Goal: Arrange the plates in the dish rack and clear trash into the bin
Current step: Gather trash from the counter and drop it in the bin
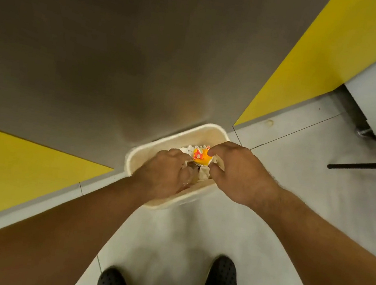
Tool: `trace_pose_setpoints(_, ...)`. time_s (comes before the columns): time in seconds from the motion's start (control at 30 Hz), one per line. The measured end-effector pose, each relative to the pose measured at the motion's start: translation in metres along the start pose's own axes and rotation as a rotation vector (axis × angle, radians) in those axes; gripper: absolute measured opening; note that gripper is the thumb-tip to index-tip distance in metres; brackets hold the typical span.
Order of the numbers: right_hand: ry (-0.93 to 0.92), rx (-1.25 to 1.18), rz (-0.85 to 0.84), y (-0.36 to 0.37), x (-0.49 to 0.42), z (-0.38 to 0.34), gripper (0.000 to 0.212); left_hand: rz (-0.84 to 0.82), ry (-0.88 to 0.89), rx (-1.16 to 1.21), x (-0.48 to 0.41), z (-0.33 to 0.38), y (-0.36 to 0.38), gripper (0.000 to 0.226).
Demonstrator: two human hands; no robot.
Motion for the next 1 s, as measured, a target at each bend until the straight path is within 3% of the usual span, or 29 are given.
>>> trace_pose_setpoints(0.2,0.008,-0.082,0.05,-0.083,0.06,-0.041,0.035,0.241,0.053,-0.079,0.085,0.078,-0.117,0.038)
trace_pose_setpoints(0.33,-0.019,-0.159,0.114,-0.168,0.112,-0.08,0.032,0.293,0.049,-0.082,0.137,0.149,-0.197,0.039)
trace_pose_setpoints(0.6,-0.13,-0.136,0.229,-0.327,0.217,-0.159,0.036,0.419,0.205,-0.137,0.224,0.265,-0.343,0.037)
trace_pose_setpoints(1.0,-0.183,-0.178,0.456,-0.443,0.321,-0.253,0.033,0.575,0.393,-0.217,0.298,0.328,-0.496,0.047)
Point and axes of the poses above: each hand's wrist, its own x-axis away from the middle knuckle, its own y-axis out of the palm, z = x × y, the point moved 1 cm from there along -x, towards the middle knuckle, and after that the axes turned 14 degrees about y, right-handed, at the moved point
